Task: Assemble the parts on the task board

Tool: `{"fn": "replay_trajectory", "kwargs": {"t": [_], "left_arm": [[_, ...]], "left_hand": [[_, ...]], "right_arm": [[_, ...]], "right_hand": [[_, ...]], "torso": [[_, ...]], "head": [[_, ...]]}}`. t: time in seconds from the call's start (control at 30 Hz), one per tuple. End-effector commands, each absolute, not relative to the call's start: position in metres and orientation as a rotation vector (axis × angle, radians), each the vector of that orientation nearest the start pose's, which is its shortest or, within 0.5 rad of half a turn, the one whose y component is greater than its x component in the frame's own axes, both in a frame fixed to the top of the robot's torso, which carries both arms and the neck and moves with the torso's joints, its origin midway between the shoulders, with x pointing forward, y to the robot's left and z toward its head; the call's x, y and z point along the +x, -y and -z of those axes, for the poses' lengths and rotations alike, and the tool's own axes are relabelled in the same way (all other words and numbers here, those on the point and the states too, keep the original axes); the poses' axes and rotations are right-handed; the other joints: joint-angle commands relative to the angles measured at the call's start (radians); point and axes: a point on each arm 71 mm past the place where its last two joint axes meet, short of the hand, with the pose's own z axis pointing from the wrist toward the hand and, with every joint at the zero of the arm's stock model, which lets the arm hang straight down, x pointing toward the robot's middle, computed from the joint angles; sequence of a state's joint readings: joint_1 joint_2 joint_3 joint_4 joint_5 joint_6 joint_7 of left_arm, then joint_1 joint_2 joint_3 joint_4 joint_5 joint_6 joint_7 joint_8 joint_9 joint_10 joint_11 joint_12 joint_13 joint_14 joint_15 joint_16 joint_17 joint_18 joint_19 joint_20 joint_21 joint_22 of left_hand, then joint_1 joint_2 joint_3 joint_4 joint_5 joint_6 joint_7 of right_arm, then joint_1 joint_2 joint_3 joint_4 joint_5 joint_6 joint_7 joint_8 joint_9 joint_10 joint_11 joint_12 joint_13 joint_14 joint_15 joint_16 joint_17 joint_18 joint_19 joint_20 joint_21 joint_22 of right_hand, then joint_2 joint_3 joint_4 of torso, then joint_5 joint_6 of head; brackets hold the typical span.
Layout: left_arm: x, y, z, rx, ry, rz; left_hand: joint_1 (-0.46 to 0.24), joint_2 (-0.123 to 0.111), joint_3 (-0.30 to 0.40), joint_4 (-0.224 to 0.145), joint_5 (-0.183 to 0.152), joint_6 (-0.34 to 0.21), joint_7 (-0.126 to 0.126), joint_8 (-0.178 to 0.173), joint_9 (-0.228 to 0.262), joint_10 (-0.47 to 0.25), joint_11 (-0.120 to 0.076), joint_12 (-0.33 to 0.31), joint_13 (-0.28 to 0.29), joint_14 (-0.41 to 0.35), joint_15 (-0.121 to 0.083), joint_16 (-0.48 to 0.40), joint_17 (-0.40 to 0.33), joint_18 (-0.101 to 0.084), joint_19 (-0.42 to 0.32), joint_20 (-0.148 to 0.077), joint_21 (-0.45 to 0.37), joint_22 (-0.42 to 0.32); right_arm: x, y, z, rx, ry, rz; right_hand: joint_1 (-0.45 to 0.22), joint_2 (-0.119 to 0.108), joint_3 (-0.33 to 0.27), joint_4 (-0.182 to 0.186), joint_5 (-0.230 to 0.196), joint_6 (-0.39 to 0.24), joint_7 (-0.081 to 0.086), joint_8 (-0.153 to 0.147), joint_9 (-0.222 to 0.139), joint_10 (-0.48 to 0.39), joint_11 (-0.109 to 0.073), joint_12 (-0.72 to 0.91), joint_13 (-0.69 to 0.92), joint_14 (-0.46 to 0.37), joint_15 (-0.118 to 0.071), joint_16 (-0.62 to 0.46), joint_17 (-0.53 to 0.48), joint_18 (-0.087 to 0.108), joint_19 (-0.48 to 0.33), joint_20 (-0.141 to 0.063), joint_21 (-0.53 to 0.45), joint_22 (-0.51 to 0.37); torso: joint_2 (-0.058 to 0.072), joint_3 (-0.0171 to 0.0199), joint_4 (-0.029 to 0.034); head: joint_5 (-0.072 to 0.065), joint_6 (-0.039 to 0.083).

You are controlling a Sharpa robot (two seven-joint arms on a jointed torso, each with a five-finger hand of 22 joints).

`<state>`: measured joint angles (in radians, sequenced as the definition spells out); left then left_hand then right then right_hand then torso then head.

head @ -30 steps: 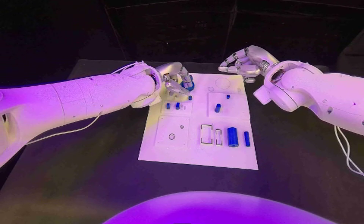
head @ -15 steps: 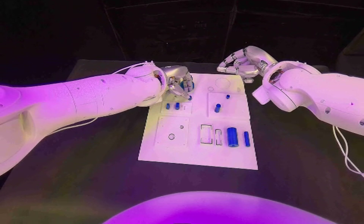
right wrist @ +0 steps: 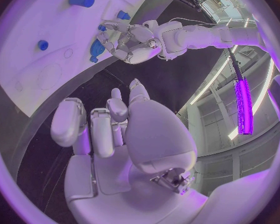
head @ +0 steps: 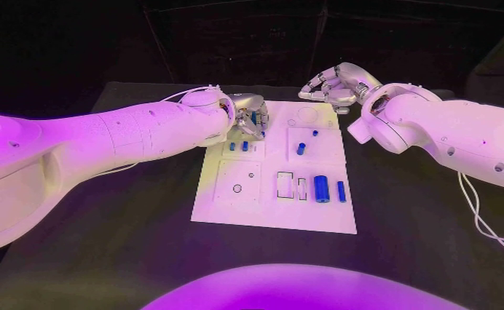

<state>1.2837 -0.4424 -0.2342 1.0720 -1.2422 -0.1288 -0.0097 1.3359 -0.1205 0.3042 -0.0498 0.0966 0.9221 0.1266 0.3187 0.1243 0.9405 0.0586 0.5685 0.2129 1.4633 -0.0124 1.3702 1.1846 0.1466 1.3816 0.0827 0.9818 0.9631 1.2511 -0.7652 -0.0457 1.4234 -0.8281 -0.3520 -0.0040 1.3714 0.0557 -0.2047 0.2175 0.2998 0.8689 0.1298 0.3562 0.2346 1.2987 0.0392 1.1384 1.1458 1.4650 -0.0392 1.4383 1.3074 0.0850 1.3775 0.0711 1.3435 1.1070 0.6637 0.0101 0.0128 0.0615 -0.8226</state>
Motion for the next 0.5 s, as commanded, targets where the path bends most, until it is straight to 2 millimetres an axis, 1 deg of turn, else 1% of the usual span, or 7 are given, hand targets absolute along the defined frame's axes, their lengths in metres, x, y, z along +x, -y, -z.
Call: {"fn": "replay_trajectory", "kwargs": {"t": [0.03,0.1,0.3,0.4,0.5], "left_arm": [[0.5427,-0.1187,0.2374,0.250,-1.969,0.638],[0.5426,-0.1176,0.2377,0.251,-1.974,0.636],[0.5429,-0.1147,0.2387,0.258,-1.987,0.625],[0.5436,-0.1142,0.2392,0.258,-1.991,0.619],[0.5439,-0.1137,0.2398,0.258,-1.993,0.618]], "left_hand": [[-0.004,0.007,-0.002,-0.006,-0.006,0.009,-0.001,-0.007,-0.002,0.010,0.001,0.008,0.001,0.019,-0.008,0.005,0.001,-0.015,0.009,-0.001,0.008,0.006],[-0.003,0.008,-0.002,-0.006,-0.006,0.009,-0.001,-0.007,-0.003,0.010,0.000,0.009,0.001,0.019,-0.008,0.005,0.001,-0.016,0.009,-0.001,0.010,0.007],[-0.001,0.013,0.000,-0.008,-0.006,0.015,-0.003,-0.008,-0.007,0.015,-0.001,0.014,0.000,0.020,-0.010,0.007,0.002,-0.017,0.012,-0.003,0.019,0.016],[0.004,0.024,0.007,-0.009,-0.006,0.031,-0.007,-0.006,-0.011,0.019,-0.005,0.016,-0.003,0.020,-0.012,0.007,-0.001,-0.017,0.012,-0.005,0.020,0.019],[0.007,0.031,0.014,-0.011,-0.005,0.042,-0.009,-0.006,-0.015,0.026,-0.008,0.016,-0.008,0.020,-0.015,0.007,-0.002,-0.017,0.011,-0.007,0.023,0.023]], "right_arm": [[0.5147,0.1939,0.1684,0.403,-1.687,-0.977],[0.5145,0.1938,0.1684,0.403,-1.687,-0.977],[0.5145,0.1929,0.1684,0.402,-1.688,-0.979],[0.5145,0.1926,0.1684,0.402,-1.689,-0.980],[0.5145,0.1923,0.1684,0.401,-1.689,-0.980]], "right_hand": [[0.007,0.007,-0.005,0.000,0.005,-0.006,-0.002,0.004,0.001,-0.006,0.003,0.003,0.000,0.057,0.006,-0.004,0.023,0.005,0.000,0.001,-0.003,0.002],[0.007,0.008,-0.005,0.000,0.005,-0.006,-0.002,0.005,0.001,-0.006,0.003,0.004,0.001,0.057,0.006,-0.003,0.024,0.005,0.000,0.001,-0.002,0.002],[0.007,0.008,-0.005,0.000,0.005,-0.006,-0.002,0.005,0.001,-0.006,0.003,0.004,0.001,0.057,0.006,-0.003,0.024,0.005,0.000,0.001,-0.002,0.002],[0.007,0.008,-0.005,0.000,0.005,-0.006,-0.002,0.005,0.001,-0.006,0.003,0.004,0.001,0.057,0.006,-0.003,0.024,0.005,0.000,0.001,-0.002,0.002],[0.008,0.008,-0.005,0.000,0.005,-0.006,-0.003,0.005,0.001,-0.005,0.003,0.005,0.002,0.058,0.006,-0.002,0.026,0.005,0.000,0.001,-0.003,0.002]], "torso": [[0.000,0.0001,0.0003],[0.001,0.0001,0.0013],[0.001,-0.0005,0.0007],[0.000,0.0001,0.0000],[0.000,0.0003,0.0007]], "head": [[0.001,0.001],[0.000,0.002],[-0.001,-0.001],[-0.001,-0.003],[-0.002,-0.005]]}}
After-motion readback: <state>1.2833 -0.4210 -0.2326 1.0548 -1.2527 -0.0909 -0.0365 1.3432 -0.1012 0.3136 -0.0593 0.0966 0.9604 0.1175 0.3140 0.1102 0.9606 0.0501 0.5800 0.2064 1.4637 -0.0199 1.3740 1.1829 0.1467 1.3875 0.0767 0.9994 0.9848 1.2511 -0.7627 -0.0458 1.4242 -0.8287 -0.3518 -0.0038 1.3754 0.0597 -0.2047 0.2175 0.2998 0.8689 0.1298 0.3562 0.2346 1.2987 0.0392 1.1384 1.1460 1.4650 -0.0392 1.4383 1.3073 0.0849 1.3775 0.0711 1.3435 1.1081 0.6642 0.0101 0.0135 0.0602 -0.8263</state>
